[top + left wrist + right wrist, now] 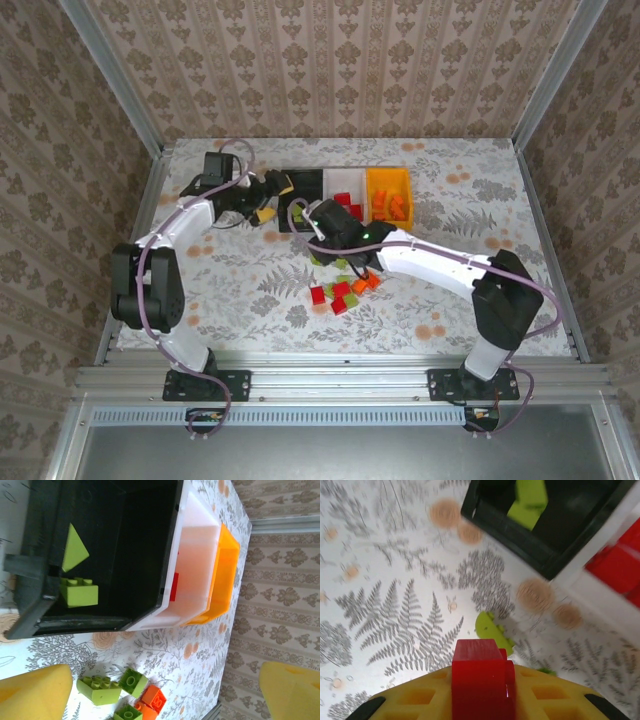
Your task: Sort the legos into containers by color
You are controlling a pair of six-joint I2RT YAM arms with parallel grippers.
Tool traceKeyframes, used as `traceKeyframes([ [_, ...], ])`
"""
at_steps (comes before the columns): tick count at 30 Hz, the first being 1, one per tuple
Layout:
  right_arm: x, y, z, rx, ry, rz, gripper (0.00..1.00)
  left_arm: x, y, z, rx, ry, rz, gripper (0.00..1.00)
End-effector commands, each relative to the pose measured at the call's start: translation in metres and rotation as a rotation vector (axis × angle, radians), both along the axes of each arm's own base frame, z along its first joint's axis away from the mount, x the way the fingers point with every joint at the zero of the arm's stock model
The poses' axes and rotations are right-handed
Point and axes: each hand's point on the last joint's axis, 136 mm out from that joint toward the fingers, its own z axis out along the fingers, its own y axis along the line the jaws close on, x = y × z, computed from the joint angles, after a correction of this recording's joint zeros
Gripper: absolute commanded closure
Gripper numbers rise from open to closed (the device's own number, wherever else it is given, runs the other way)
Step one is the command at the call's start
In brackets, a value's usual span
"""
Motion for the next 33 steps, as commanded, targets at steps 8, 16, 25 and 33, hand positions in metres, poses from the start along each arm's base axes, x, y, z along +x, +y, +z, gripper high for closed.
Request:
traceKeyframes([
  [8,0.07,-0.046,0.021,0.018,-0.059,-0.203,0.7,0.01,0.026,0.009,-0.005,-0.02,0.072,0.02],
  [16,0.144,-0.079,-0.017,-0.047,-0.024,-0.44,0.7,0.007,0.019,0.002,-0.016,-0.001,0.057,0.02],
  [25,0.171,-0.069,-0.049,-0.127,0.045,-0.415,0.62,0.001,0.003,0.004,-0.022,-0.003,0.015,0.02],
  [33,0.138,-0.069,0.022,-0.037,-0.095,-0.407,0.48,-0.003,-0.003,0.006,-0.019,-0.008,0.0,0.02],
])
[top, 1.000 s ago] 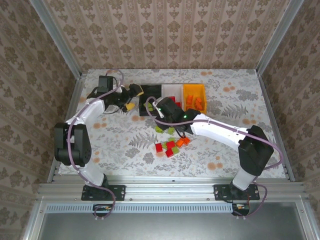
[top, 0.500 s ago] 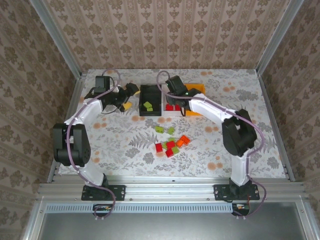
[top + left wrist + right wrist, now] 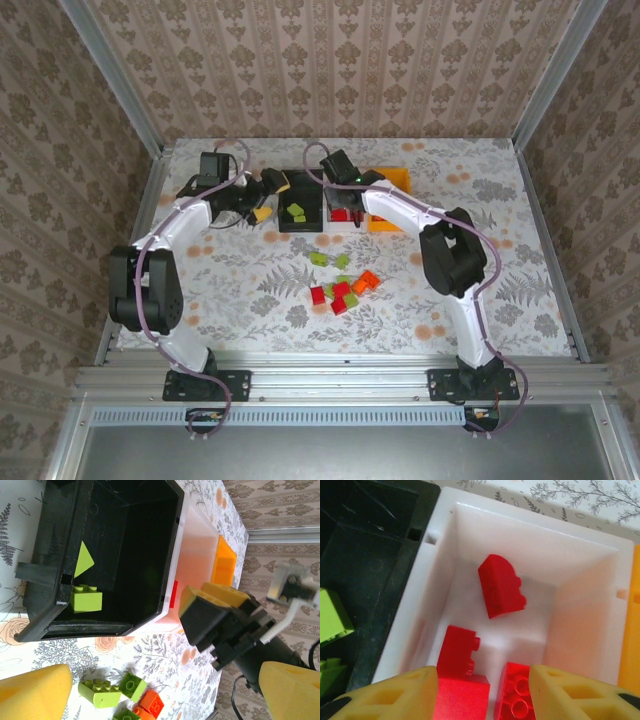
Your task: Sort the legos into containers by color
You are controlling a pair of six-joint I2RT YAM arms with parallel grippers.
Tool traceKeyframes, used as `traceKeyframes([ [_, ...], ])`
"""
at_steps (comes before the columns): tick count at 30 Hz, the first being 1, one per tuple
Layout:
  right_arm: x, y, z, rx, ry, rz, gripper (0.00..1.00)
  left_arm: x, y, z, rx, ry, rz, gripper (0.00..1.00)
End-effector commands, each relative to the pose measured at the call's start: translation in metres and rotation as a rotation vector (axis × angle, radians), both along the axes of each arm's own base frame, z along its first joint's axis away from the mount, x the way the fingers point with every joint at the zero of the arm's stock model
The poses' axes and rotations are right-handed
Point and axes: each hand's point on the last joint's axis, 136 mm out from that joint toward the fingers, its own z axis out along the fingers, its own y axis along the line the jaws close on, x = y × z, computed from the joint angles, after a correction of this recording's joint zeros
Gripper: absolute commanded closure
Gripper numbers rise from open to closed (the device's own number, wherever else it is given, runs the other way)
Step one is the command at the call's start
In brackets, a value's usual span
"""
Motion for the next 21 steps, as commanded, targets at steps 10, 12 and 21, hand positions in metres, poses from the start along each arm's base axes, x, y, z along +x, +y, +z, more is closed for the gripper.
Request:
traceKeyframes([
  [10,-0.132,0.06,-0.024,-0.029,0.065,0.295,0.38,0.0,0.006,0.01,-0.015,-0.017,0.022,0.02],
  [12,-0.143,0.074,-0.037,-0.019,0.077,0.346,0.35,0.001,0.009,0.008,-0.012,-0.015,0.028,0.02],
  [21,-0.139,0.08,-0.083,-0.105,0.173,0.429,0.33,0.004,0.005,-0.001,-0.021,0.004,-0.003,0.02],
])
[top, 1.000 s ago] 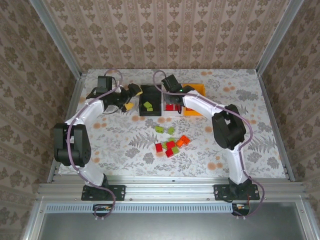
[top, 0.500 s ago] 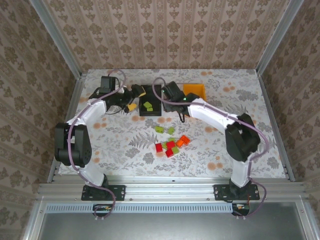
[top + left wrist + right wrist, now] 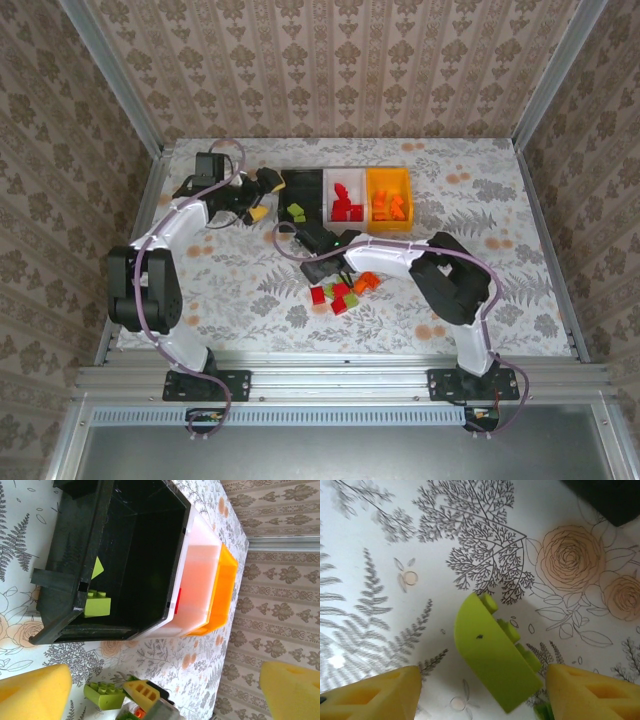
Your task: Sort the legos into containers by color
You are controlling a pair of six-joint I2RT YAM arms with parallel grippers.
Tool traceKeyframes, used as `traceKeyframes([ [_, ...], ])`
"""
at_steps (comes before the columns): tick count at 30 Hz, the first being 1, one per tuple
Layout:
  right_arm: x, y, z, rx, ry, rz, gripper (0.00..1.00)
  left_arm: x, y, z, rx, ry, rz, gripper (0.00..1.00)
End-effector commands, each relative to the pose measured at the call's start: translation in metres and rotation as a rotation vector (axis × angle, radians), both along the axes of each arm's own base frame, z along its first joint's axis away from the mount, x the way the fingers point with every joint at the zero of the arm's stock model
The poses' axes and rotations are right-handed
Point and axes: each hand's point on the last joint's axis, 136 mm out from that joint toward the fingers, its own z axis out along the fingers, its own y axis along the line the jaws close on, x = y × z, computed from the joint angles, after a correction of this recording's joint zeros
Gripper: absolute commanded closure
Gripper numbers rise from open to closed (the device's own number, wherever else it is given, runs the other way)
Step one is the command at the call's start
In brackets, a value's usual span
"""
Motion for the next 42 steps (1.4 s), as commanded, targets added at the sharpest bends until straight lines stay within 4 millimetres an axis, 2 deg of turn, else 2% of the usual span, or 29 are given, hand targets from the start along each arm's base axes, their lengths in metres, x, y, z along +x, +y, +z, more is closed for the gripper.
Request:
traceKeyframes([
  [1,0.013,0.003,0.001,-0.015,-0.016,0.028,0.33,-0.001,-0.008,0.0,-0.017,-0.002,-0.035,0.02],
  [6,0.023,0.005,-0.003,-0.015,-0.023,0.04,0.42,-0.004,-0.016,-0.002,-0.017,0.006,-0.058,0.02],
  [9,0.025,0.008,-0.006,-0.015,-0.013,0.042,0.57,-0.004,-0.015,-0.002,-0.017,0.005,-0.057,0.02],
  [11,0.024,0.008,-0.002,-0.005,-0.017,0.04,0.64,-0.003,-0.014,0.0,-0.018,0.003,-0.052,0.02],
  [14,0.021,0.009,0.015,0.05,-0.043,0.028,0.67,-0.003,-0.012,0.003,-0.023,-0.001,-0.048,0.02],
  [19,0.026,0.015,0.065,0.214,-0.134,-0.016,0.7,0.004,0.006,0.014,-0.03,-0.026,0.0,0.02],
  [21,0.038,0.019,0.083,0.257,-0.179,-0.051,0.7,0.01,0.023,0.016,-0.032,-0.028,0.047,0.02],
  [23,0.054,0.023,0.09,0.27,-0.2,-0.082,0.7,0.017,0.039,0.016,-0.04,-0.029,0.094,0.02],
  [26,0.074,0.031,0.09,0.268,-0.21,-0.11,0.71,0.023,0.062,0.009,-0.048,-0.009,0.156,0.02],
  [30,0.103,0.033,0.09,0.266,-0.23,-0.166,0.71,0.029,0.081,0.005,-0.063,0.005,0.208,0.02],
  [35,0.129,0.035,0.085,0.271,-0.214,-0.215,0.7,0.03,0.084,0.008,-0.081,0.002,0.221,0.02],
  [42,0.144,0.035,0.072,0.25,-0.185,-0.236,0.69,0.03,0.082,0.006,-0.11,0.012,0.225,0.02],
])
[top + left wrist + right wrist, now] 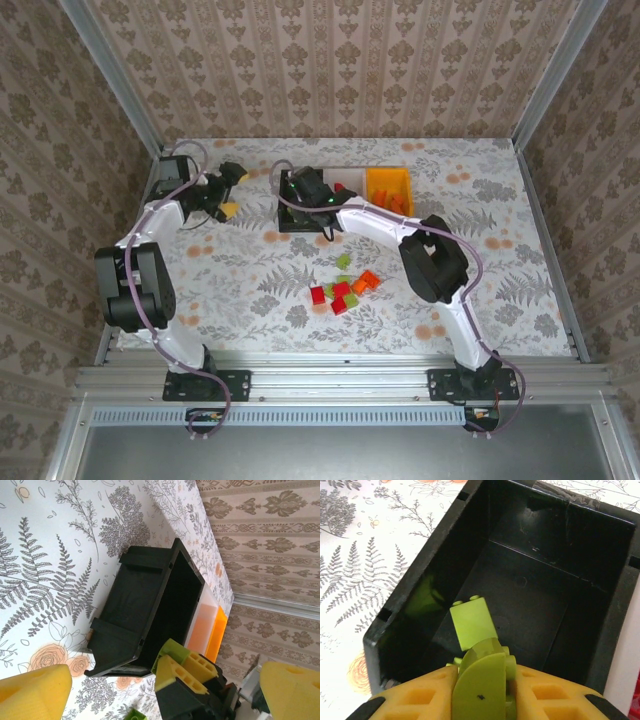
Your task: Sort the legos into containers by color
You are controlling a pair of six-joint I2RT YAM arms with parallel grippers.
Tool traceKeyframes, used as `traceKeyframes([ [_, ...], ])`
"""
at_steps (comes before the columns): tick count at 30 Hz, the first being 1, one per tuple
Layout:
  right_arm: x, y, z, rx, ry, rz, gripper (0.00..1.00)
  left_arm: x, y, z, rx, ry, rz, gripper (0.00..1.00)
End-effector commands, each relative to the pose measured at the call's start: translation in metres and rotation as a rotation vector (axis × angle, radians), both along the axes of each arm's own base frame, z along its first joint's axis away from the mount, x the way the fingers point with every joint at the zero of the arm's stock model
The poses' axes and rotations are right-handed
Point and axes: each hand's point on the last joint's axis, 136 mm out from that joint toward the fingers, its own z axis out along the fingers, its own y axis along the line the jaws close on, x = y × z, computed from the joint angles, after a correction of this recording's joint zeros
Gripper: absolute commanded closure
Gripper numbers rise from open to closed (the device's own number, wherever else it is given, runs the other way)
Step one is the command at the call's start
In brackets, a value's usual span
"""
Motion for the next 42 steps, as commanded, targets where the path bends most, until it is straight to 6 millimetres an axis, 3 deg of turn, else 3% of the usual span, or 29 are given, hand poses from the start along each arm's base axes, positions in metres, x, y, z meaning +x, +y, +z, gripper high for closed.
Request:
traceKeyframes([
  [1,0.004,-0.001,-0.004,-0.011,0.032,-0.028,0.69,-0.003,-0.002,0.01,-0.038,-0.018,-0.002,0.02],
  [14,0.02,-0.002,-0.012,-0.045,0.068,-0.047,0.64,-0.004,-0.005,0.006,-0.037,-0.009,-0.007,0.02],
  [18,0.021,-0.003,-0.002,-0.047,0.051,-0.046,0.53,-0.004,-0.008,0.006,-0.034,-0.01,-0.016,0.02],
  [21,0.017,-0.006,0.017,-0.037,0.023,-0.043,0.53,-0.006,-0.012,0.008,-0.034,-0.015,-0.025,0.02],
  [26,-0.002,-0.005,0.061,0.115,0.001,-0.002,0.51,-0.011,-0.026,0.009,-0.007,-0.023,-0.066,0.01],
  [30,-0.023,-0.008,0.081,0.188,0.005,0.019,0.49,-0.017,-0.049,0.006,0.014,-0.022,-0.135,0.01],
  [35,-0.051,-0.029,0.074,0.205,0.026,0.007,0.42,-0.025,-0.068,0.013,0.06,-0.052,-0.199,0.0],
  [39,-0.072,-0.046,0.062,0.17,0.048,-0.002,0.35,-0.027,-0.072,0.038,0.106,-0.137,-0.188,0.0],
  [42,-0.078,-0.064,0.074,0.135,-0.005,-0.024,0.26,-0.025,-0.07,0.065,0.188,-0.221,-0.118,0.0],
])
